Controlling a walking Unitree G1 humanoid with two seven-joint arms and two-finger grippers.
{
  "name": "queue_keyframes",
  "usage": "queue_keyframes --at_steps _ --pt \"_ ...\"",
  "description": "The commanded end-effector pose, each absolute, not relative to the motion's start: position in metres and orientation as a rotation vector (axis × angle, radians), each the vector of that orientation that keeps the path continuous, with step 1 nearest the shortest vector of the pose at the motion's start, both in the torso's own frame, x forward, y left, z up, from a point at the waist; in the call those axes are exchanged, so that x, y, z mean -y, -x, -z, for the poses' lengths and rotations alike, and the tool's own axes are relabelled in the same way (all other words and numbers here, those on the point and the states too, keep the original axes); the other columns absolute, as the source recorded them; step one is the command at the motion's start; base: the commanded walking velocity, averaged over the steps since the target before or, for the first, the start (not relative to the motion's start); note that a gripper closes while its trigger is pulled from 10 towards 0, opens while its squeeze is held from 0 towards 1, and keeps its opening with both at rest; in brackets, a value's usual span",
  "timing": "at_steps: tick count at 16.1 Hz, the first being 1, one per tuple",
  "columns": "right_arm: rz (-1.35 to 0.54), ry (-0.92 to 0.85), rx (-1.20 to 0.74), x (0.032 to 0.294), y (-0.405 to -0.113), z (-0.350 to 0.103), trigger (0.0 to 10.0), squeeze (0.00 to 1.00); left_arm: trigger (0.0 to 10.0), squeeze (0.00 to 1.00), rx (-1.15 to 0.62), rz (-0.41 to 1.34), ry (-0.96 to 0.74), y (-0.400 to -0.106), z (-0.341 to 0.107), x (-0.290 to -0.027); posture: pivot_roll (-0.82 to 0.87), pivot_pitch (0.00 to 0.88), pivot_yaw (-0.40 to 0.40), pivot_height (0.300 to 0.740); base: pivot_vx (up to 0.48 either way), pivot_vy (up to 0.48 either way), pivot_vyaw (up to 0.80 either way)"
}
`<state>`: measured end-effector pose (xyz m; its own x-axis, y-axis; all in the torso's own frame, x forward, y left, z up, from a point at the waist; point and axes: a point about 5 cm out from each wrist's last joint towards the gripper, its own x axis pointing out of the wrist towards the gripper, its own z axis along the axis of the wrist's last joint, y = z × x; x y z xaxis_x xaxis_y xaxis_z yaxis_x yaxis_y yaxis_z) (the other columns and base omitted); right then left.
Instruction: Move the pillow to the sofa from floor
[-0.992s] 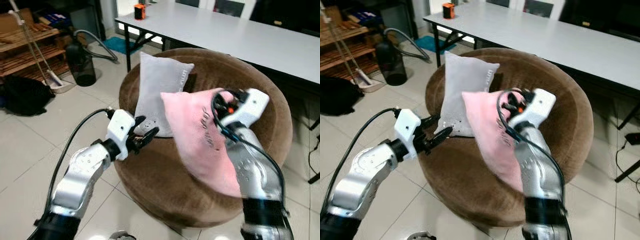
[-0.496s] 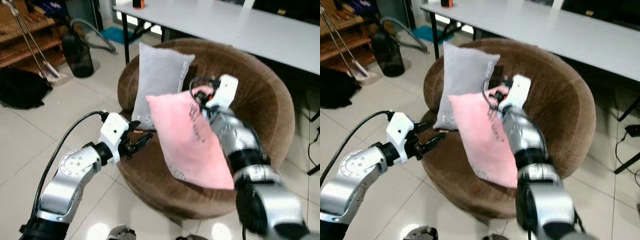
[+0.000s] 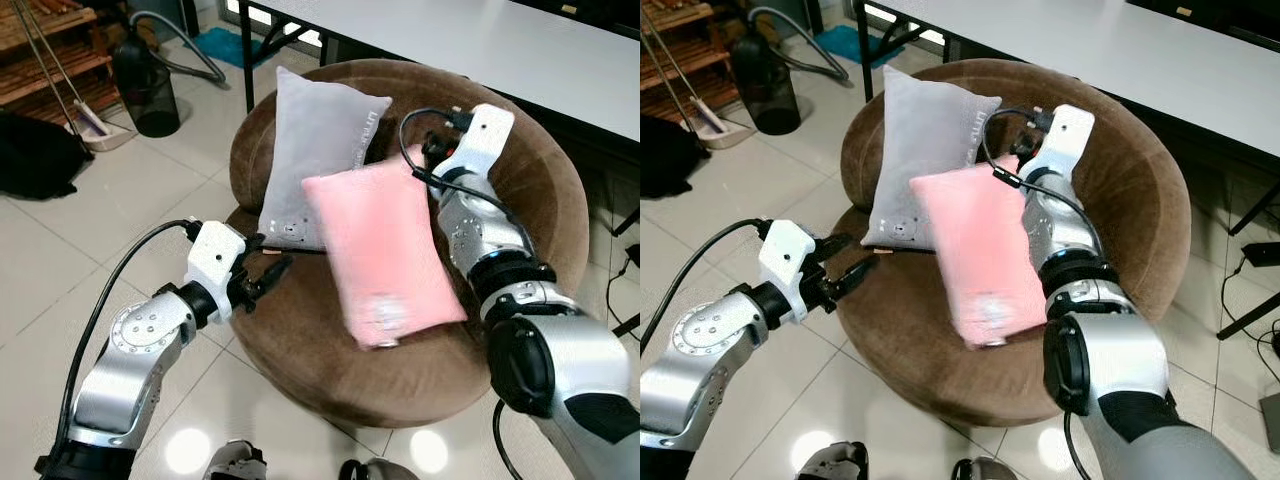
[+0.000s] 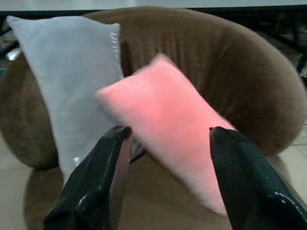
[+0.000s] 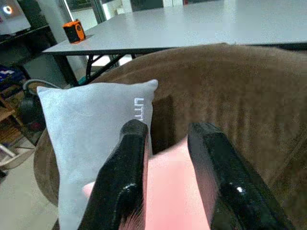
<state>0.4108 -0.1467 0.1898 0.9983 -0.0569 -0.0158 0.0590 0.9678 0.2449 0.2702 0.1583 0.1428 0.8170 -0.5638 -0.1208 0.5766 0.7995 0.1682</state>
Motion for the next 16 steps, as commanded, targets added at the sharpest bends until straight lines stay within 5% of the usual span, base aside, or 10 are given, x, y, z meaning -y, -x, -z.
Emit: queue_keyframes --at_steps 1,5,6,7,13,16 --pt "0.058 -0.245 0.012 0.151 -0.411 -0.193 10.0 0.0 10.0 0.0 -0.062 0.547 -0.208 -0.276 -0.14 -0.157 0.16 0.109 -0.115 0.74 0.0 0.0 0.0" --pt "-0.012 -0.23 0.031 0.159 -0.381 -0.16 10.0 0.0 10.0 0.0 -0.131 0.467 -0.231 -0.274 -0.114 -0.145 0.1 0.046 -0.084 0.74 0.0 0.0 -0.2" --pt "-0.009 -0.192 0.019 0.163 -0.363 -0.146 10.0 0.0 10.0 0.0 -0.137 0.47 -0.233 -0.274 -0.11 -0.142 0.1 0.046 -0.084 0.74 0.0 0.0 -0.8" --pt "0.034 -0.14 -0.045 0.171 -0.308 -0.11 10.0 0.0 10.0 0.0 -0.137 0.497 -0.222 -0.273 -0.107 -0.134 0.07 0.031 -0.068 0.74 0.0 0.0 -0.8" --pt "0.195 -0.134 -0.186 0.181 -0.236 -0.055 10.0 0.0 10.0 0.0 -0.137 0.513 -0.214 -0.271 -0.106 -0.131 0.06 0.023 -0.061 0.74 0.0 0.0 -0.8" --pt "0.323 -0.15 -0.323 0.184 -0.202 -0.047 10.0 0.0 10.0 0.0 -0.172 0.482 -0.234 -0.271 -0.097 -0.142 0.05 0.025 -0.039 0.74 0.0 0.0 0.0"
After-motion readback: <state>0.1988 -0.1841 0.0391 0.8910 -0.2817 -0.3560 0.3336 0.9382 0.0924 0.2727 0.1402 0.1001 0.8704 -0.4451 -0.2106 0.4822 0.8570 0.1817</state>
